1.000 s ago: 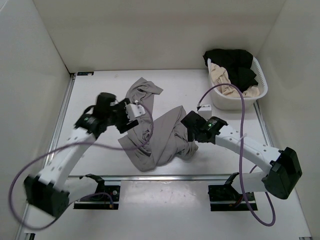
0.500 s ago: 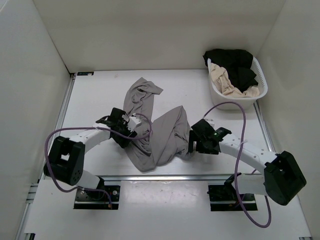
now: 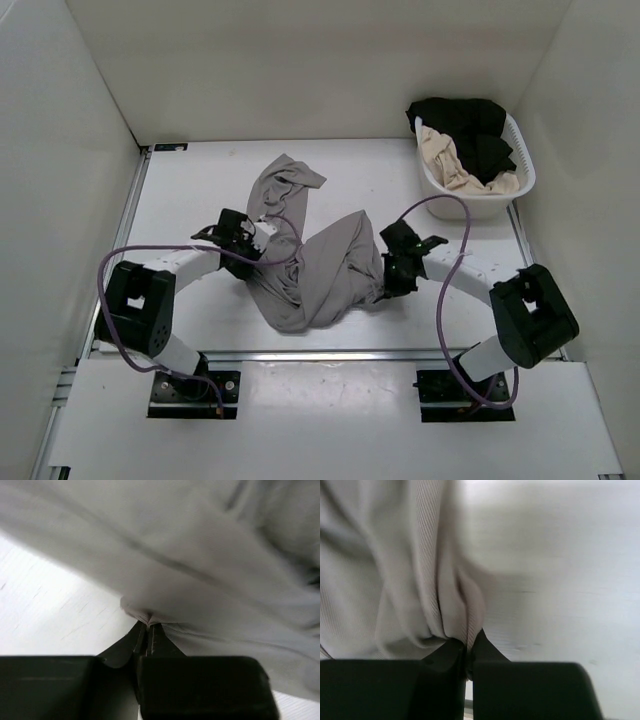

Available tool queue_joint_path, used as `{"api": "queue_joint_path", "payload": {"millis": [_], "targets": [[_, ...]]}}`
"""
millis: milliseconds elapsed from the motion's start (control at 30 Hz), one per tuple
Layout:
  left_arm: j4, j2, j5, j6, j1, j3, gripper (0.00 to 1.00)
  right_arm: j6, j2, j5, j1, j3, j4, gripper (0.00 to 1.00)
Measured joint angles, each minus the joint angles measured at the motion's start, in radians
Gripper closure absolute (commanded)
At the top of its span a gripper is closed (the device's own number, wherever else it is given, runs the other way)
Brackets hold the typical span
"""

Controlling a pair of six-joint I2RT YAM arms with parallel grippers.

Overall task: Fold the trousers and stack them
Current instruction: Flatten the trousers out

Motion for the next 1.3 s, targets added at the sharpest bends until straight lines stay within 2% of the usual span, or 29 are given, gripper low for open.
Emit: {"api": "queue_joint_path", "payload": {"millis": [100, 167, 267, 367, 467, 567, 733, 933, 1067, 1167, 1300], "targets": [[-0.043, -0.003, -0.014, 0.009, 0.085, 0.026, 0.86, -0.026, 0.011, 0.074, -0.065, 0.112, -0.111, 1.0], [-0.119, 0.005, -0.025, 0.025, 0.182, 0.122, 0.86, -0.063, 0.06, 0.163, -0.102, 0.306, -0.213, 1.0], [-0.183, 0.034, -0.036, 0.039, 0.328, 0.382, 0.86, -0.124, 0.179, 0.31, -0.138, 0.721, -0.304, 1.0], [-0.178, 0.051, -0.05, 0.045, 0.452, 0.661, 0.86, -0.191, 0.249, 0.455, -0.149, 1.067, -0.364, 1.0], [-0.183, 0.045, -0.056, 0.054, 0.543, 0.827, 0.86, -0.24, 0.245, 0.549, -0.15, 1.216, -0.4, 1.0], [-0.19, 0.03, -0.068, 0.073, 0.612, 0.873, 0.86, -0.273, 0.178, 0.62, -0.15, 1.175, -0.415, 1.0], [-0.239, 0.029, -0.088, 0.111, 0.709, 0.788, 0.86, -0.262, 0.046, 0.693, -0.164, 0.894, -0.455, 1.0], [-0.283, 0.037, -0.111, 0.169, 0.832, 0.628, 0.86, -0.125, -0.133, 0.735, -0.184, 0.488, -0.484, 1.0], [-0.303, 0.036, -0.121, 0.211, 0.873, 0.509, 0.86, -0.006, -0.256, 0.735, -0.2, 0.248, -0.516, 1.0], [-0.33, 0.053, -0.129, 0.23, 0.886, 0.483, 0.86, 0.051, -0.275, 0.732, -0.237, 0.159, -0.535, 1.0], [-0.341, 0.093, -0.14, 0.248, 0.888, 0.509, 0.86, 0.075, -0.282, 0.73, -0.319, 0.144, -0.527, 1.0]]}}
